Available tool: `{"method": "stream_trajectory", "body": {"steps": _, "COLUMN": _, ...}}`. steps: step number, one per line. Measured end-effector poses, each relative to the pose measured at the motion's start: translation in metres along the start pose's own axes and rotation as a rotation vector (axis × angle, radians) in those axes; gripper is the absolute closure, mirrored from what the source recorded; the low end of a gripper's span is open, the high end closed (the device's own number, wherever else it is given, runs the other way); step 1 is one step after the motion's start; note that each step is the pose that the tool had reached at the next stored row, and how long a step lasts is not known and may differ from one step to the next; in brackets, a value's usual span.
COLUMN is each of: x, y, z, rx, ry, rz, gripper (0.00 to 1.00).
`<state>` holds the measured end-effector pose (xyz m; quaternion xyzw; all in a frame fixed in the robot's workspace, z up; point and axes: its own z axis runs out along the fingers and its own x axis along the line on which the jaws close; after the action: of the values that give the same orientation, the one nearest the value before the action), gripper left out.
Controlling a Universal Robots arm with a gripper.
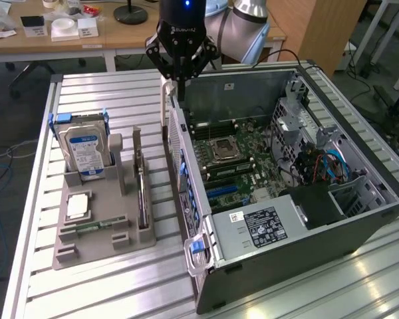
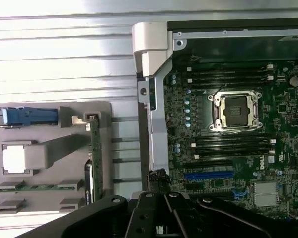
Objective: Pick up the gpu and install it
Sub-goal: 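Reach for the gpu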
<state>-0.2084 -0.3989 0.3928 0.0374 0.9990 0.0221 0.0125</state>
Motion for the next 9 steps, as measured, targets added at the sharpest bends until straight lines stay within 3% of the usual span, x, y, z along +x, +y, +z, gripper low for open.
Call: {"method": "stream_trajectory", "body": {"steps": 9, "x": 0.019, "y": -0.0014, "z": -0.0002, "rx": 0.0001, "ry": 0.0, "rz": 0.0, "gripper": 0.89}}
